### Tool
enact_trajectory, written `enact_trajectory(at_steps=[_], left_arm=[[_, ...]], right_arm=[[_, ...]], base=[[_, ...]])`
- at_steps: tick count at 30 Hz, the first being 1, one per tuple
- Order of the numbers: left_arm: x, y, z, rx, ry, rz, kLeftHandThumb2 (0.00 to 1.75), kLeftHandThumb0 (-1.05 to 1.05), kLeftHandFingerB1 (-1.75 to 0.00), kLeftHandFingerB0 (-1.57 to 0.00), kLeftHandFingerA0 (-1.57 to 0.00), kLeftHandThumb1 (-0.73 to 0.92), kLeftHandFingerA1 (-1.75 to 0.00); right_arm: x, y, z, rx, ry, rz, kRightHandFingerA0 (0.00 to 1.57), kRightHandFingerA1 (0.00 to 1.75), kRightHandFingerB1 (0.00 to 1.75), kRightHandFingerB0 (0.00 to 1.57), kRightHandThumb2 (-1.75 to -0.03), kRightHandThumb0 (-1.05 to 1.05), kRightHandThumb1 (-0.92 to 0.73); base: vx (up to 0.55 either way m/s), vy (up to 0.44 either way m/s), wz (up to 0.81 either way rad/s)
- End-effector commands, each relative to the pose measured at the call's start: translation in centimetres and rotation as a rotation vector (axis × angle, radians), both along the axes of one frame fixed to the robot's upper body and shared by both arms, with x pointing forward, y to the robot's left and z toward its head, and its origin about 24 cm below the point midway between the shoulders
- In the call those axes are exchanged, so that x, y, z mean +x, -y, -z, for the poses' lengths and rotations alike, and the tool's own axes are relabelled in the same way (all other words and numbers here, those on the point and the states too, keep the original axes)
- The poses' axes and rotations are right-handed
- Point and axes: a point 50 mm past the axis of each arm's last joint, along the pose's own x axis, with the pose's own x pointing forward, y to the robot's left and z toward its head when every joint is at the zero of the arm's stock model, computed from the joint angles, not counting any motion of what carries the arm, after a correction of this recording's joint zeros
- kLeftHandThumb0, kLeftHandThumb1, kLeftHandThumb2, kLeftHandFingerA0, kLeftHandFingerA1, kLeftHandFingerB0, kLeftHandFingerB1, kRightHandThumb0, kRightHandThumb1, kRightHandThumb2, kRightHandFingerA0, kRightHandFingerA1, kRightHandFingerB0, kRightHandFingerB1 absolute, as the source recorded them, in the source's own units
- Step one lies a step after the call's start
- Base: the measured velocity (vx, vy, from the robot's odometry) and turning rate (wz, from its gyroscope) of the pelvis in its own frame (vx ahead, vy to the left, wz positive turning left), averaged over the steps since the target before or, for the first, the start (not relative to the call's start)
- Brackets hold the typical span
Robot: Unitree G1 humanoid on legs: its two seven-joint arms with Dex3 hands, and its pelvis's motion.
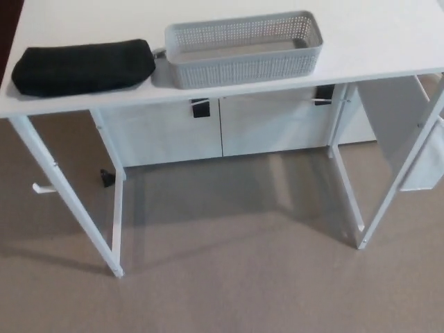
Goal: The robot walk towards a table in front and pick up a black pencil case on the left hand side and put the pencil case into a small container on the right hand side
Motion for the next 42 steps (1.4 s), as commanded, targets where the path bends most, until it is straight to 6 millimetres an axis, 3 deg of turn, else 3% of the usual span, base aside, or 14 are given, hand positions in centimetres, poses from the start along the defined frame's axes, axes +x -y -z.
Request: enact_trajectory(at_steps=[1,2,5,7,8,9,12,17,21,22,34,39,40,42], left_arm=[[-0.3,-0.7,-0.4,0.015,-0.001,0.008,0.58,-0.20,-0.40,-0.36,-0.52,0.45,-0.47],[-0.4,-0.7,-0.3,0.020,-0.006,0.012,0.59,-0.21,-0.40,-0.35,-0.52,0.45,-0.47],[-0.4,-0.7,-0.3,0.019,-0.006,0.015,0.55,-0.16,-0.37,-0.38,-0.56,0.51,-0.45],[-0.3,-0.7,-0.3,0.018,-0.005,0.014,0.55,-0.16,-0.36,-0.38,-0.56,0.51,-0.45],[-0.3,-0.7,-0.3,0.018,-0.006,0.009,0.54,-0.15,-0.36,-0.38,-0.57,0.50,-0.45],[-0.2,-0.7,-0.3,0.018,-0.004,0.008,0.54,-0.15,-0.36,-0.38,-0.58,0.50,-0.45],[0.0,-0.7,-0.4,0.029,-0.003,0.016,0.54,-0.16,-0.36,-0.39,-0.57,0.50,-0.45],[0.2,-0.8,-0.5,0.040,-0.010,0.026,0.55,-0.16,-0.35,-0.38,-0.59,0.52,-0.44],[0.4,-0.8,-0.6,0.019,-0.001,0.006,0.55,-0.13,-0.35,-0.37,-0.56,0.53,-0.44],[0.6,-0.7,-0.6,0.015,0.003,-0.003,0.58,-0.19,-0.39,-0.36,-0.54,0.46,-0.47],[0.7,-0.8,-0.6,0.001,0.014,-0.023,0.54,-0.12,-0.36,-0.38,-0.59,0.50,-0.46],[1.0,-0.8,-0.8,0.013,0.021,-0.007,0.54,-0.14,-0.36,-0.38,-0.63,0.49,-0.47],[1.0,-0.9,-0.8,0.008,0.021,-0.012,0.54,-0.14,-0.36,-0.38,-0.62,0.49,-0.47],[1.3,-0.9,-0.9,0.009,0.022,-0.008,0.54,-0.14,-0.36,-0.38,-0.60,0.50,-0.46]], right_arm=[[-0.2,0.1,-0.1,-0.001,0.008,0.022,0.70,0.54,0.39,0.43,-0.57,-0.34,-0.57],[-0.3,0.2,-0.1,0.000,0.003,0.015,0.64,0.62,0.49,0.37,-0.75,-0.44,-0.46],[-0.3,0.2,-0.1,-0.010,0.002,0.006,0.66,0.49,0.39,0.43,-0.57,-0.35,-0.57],[-0.1,0.2,-0.1,-0.005,0.004,0.005,0.60,0.59,0.49,0.36,-0.75,-0.43,-0.47],[-0.1,0.2,-0.1,-0.005,0.005,0.006,0.67,0.50,0.39,0.43,-0.57,-0.37,-0.57],[0.0,0.2,-0.1,-0.008,0.004,0.005,0.60,0.59,0.49,0.38,-0.76,-0.45,-0.46],[0.1,0.2,-0.1,0.001,0.011,0.019,0.65,0.49,0.39,0.43,-0.56,-0.35,-0.57],[0.2,0.1,-0.1,0.001,0.018,0.012,0.66,0.61,0.49,0.37,-0.74,-0.44,-0.46],[0.3,0.1,-0.1,0.010,0.026,0.021,0.69,0.53,0.39,0.41,-0.58,-0.35,-0.58],[0.3,0.0,-0.1,0.011,0.028,0.022,0.61,0.61,0.49,0.36,-0.74,-0.41,-0.47],[0.4,0.0,-0.1,0.009,0.037,0.008,0.62,0.64,0.50,0.37,-0.76,-0.44,-0.46],[0.7,0.0,-0.1,-0.004,0.023,0.003,0.65,0.65,0.50,0.37,-0.76,-0.41,-0.47],[0.7,0.0,0.0,-0.005,0.019,0.002,0.69,0.55,0.39,0.43,-0.58,-0.34,-0.60],[0.9,-0.1,0.0,0.003,0.032,0.003,0.61,0.64,0.50,0.36,-0.76,-0.46,-0.46]], base=[[0.13,0.071,-0.03],[0.13,0.090,-0.03],[0.18,0.125,0.15],[0.20,0.090,-0.13],[0.19,0.127,0.06],[0.19,0.114,0.09],[0.15,0.055,0.07],[0.12,-0.052,0.08],[0.13,-0.209,0.06],[0.06,-0.225,-0.02],[0.04,0.063,-0.04],[0.10,0.233,0.00],[0.07,0.068,0.08],[0.04,0.000,0.04]])
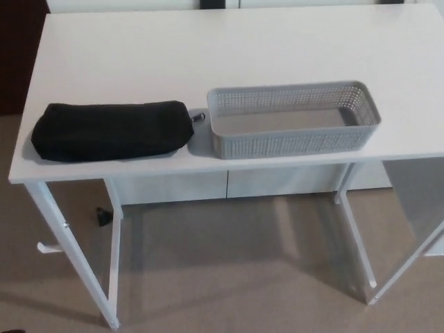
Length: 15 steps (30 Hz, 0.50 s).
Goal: The robot walk towards a table in front and pick up a black pencil case on the left hand side and put the pencil case into a small container on the right hand side
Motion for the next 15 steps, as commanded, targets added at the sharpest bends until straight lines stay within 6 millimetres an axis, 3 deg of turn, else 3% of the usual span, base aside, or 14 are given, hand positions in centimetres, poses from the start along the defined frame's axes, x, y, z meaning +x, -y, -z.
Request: enact_trajectory(at_steps=[1,6,7,15], left_arm=[[0.39,-0.23,-0.18,-0.002,-0.007,0.000,0.54,-0.14,-0.36,-0.38,-0.60,0.50,-0.46],[0.48,-0.23,-0.27,-0.013,-0.008,0.016,0.55,-0.15,-0.35,-0.35,-0.55,0.52,-0.44],[0.46,-0.27,-0.29,-0.008,-0.010,0.022,0.55,-0.15,-0.36,-0.36,-0.58,0.51,-0.45],[0.68,-0.16,-0.24,0.002,-0.012,0.020,0.55,-0.15,-0.35,-0.36,-0.59,0.51,-0.45]], right_arm=[[0.33,0.47,-0.29,-0.010,0.015,0.005,0.61,0.64,0.50,0.36,-0.76,-0.46,-0.46],[0.35,0.48,-0.26,-0.026,0.001,-0.006,0.64,0.64,0.49,0.36,-0.76,-0.42,-0.47],[0.33,0.48,-0.24,-0.022,0.003,0.001,0.67,0.52,0.39,0.43,-0.57,-0.34,-0.58],[0.49,0.52,-0.32,-0.028,0.013,0.001,0.65,0.51,0.39,0.42,-0.58,-0.34,-0.59]], base=[[0.08,-0.025,0.08],[0.08,-0.119,0.07],[0.07,-0.173,0.06],[0.03,-0.091,0.04]])
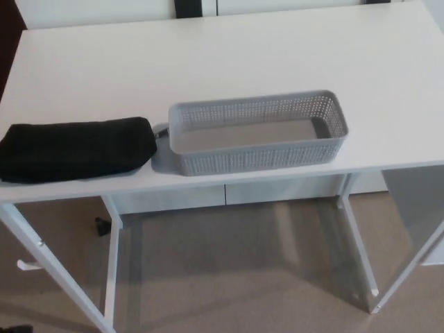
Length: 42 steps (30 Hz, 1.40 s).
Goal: The robot walk towards a table in front and pick up a black pencil case on the left hand side and put the pencil case into a small container on the right hand side
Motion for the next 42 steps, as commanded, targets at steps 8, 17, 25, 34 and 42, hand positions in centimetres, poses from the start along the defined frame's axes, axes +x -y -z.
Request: enact_trajectory(at_steps=[8,17,25,34,42], left_arm=[[0.3,-0.5,-0.3,0.015,-0.008,0.007,0.55,-0.15,-0.36,-0.37,-0.61,0.52,-0.46],[0.8,-0.3,-0.4,0.038,-0.017,0.025,0.55,-0.16,-0.36,-0.40,-0.62,0.50,-0.45],[1.0,-0.3,-0.5,0.048,-0.017,0.046,0.60,-0.25,-0.40,-0.36,-0.56,0.44,-0.48],[1.1,-0.2,-0.4,0.038,-0.020,0.040,0.59,-0.24,-0.40,-0.36,-0.57,0.43,-0.49],[1.2,0.5,-0.1,0.049,-0.050,0.123,0.60,-0.28,-0.40,-0.36,-0.53,0.43,-0.47]], right_arm=[[0.1,0.2,-0.2,-0.020,0.015,0.004,0.64,0.64,0.50,0.37,-0.75,-0.41,-0.46],[-0.2,0.1,-0.1,-0.015,0.012,0.013,0.62,0.63,0.50,0.38,-0.76,-0.44,-0.46],[0.0,0.1,0.0,-0.005,0.015,0.028,0.62,0.63,0.49,0.37,-0.75,-0.42,-0.47],[0.0,0.1,0.0,-0.013,0.005,0.026,0.61,0.63,0.49,0.38,-0.76,-0.44,-0.47],[0.0,0.1,-0.1,-0.004,0.024,0.038,0.69,0.54,0.40,0.44,-0.57,-0.34,-0.57]], base=[[0.08,0.120,-0.02],[0.13,0.057,0.06],[0.12,-0.074,0.05],[0.03,0.008,-0.02],[0.01,0.173,0.03]])
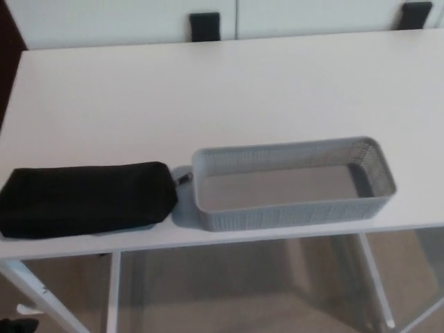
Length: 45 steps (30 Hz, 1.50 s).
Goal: The robot walk towards a table in front and pick up a black pencil case on the left hand side and put the pencil case into a small container on the right hand side
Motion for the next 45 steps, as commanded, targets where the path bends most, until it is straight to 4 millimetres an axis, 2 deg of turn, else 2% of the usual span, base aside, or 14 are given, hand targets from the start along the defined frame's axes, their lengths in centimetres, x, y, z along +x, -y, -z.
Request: enact_trajectory(at_steps=[1,2,12,16,17,18,20,21,26,29,31,33,35,45], left_arm=[[-0.3,0.3,0.3,0.003,-0.036,0.045,0.60,-0.26,-0.40,-0.35,-0.52,0.44,-0.47],[-0.5,0.4,0.4,-0.009,-0.049,0.052,0.60,-0.26,-0.40,-0.36,-0.52,0.44,-0.47],[-0.3,0.9,0.3,-0.028,-0.040,0.068,0.60,-0.26,-0.40,-0.35,-0.51,0.45,-0.48],[-0.8,0.5,-0.1,-0.031,-0.046,0.111,0.61,-0.27,-0.41,-0.35,-0.49,0.45,-0.47],[-1.1,0.4,-0.4,-0.023,-0.045,0.139,0.62,-0.29,-0.41,-0.36,-0.50,0.45,-0.48],[-1.5,0.3,-0.9,-0.022,-0.037,0.175,0.62,-0.34,-0.42,-0.37,-0.52,0.42,-0.50],[-2.4,0.5,-2.6,-0.029,-0.016,0.287,0.64,-0.35,-0.43,-0.38,-0.51,0.42,-0.50],[-2.6,0.7,-3.1,-0.047,-0.006,0.308,0.62,-0.33,-0.42,-0.39,-0.50,0.41,-0.49],[-4.6,2.1,-6.2,-0.181,0.088,0.419,0.59,-0.26,-0.41,-0.39,-0.46,0.44,-0.47],[-6.9,3.9,-13.3,-0.300,0.230,0.754,0.61,-0.38,-0.38,-0.31,-0.38,0.39,-0.45],[-7.0,4.0,-13.7,-0.307,0.231,0.760,0.61,-0.38,-0.38,-0.31,-0.38,0.39,-0.45],[-7.0,5.1,-20.1,-0.379,0.310,0.920,0.60,-0.41,-0.37,-0.28,-0.36,0.37,-0.44],[-6.9,5.5,-23.4,-0.412,0.438,0.985,0.59,-0.38,-0.38,-0.28,-0.36,0.37,-0.46],[-6.3,6.2,-31.4,-0.402,0.955,1.037,0.61,-0.43,-0.40,-0.34,-0.39,0.33,-0.46]], right_arm=[[-0.2,0.6,-0.2,-0.003,0.006,0.030,0.70,0.56,0.40,0.44,-0.57,-0.33,-0.58],[-0.3,0.5,-0.1,0.002,0.001,0.035,0.65,0.63,0.50,0.38,-0.75,-0.42,-0.47],[-0.2,0.4,-0.1,-0.017,-0.007,0.013,0.63,0.50,0.39,0.45,-0.56,-0.36,-0.58],[-0.7,0.5,-0.2,-0.025,-0.021,0.008,0.59,0.61,0.50,0.39,-0.77,-0.43,-0.47],[-0.8,0.6,-0.2,-0.022,-0.020,0.011,0.63,0.49,0.39,0.45,-0.56,-0.35,-0.58],[-0.9,0.7,-0.2,-0.024,-0.023,0.012,0.62,0.62,0.50,0.38,-0.77,-0.43,-0.47],[-0.9,0.9,-0.3,-0.020,-0.021,0.020,0.67,0.52,0.39,0.43,-0.57,-0.35,-0.59],[-0.9,1.0,-0.4,-0.020,-0.018,0.022,0.62,0.62,0.49,0.36,-0.77,-0.42,-0.47],[-0.4,1.3,-0.6,-0.025,-0.004,0.031,0.66,0.63,0.50,0.39,-0.74,-0.45,-0.46],[-0.2,1.2,-0.4,-0.018,-0.026,0.015,0.68,0.56,0.39,0.43,-0.57,-0.33,-0.57],[-0.2,1.2,-0.4,-0.018,-0.026,0.016,0.68,0.56,0.39,0.43,-0.57,-0.33,-0.57],[-0.1,1.2,-0.4,-0.024,-0.027,0.017,0.65,0.53,0.39,0.43,-0.57,-0.31,-0.57],[-0.1,1.0,-0.3,-0.025,-0.026,0.009,0.60,0.63,0.49,0.36,-0.76,-0.39,-0.46],[0.3,1.1,-0.4,-0.035,-0.032,-0.008,0.66,0.54,0.40,0.42,-0.58,-0.34,-0.58]], base=[[0.09,0.035,0.06],[0.06,0.009,0.08],[0.01,-0.005,0.02],[0.00,0.000,0.00],[0.00,0.000,0.00],[0.00,0.000,0.00],[0.00,0.000,0.00],[0.00,0.000,0.00],[0.00,0.000,0.00],[0.00,0.000,0.00],[0.00,0.000,0.00],[0.00,0.000,0.00],[0.00,0.000,0.00],[0.00,0.000,0.00]])
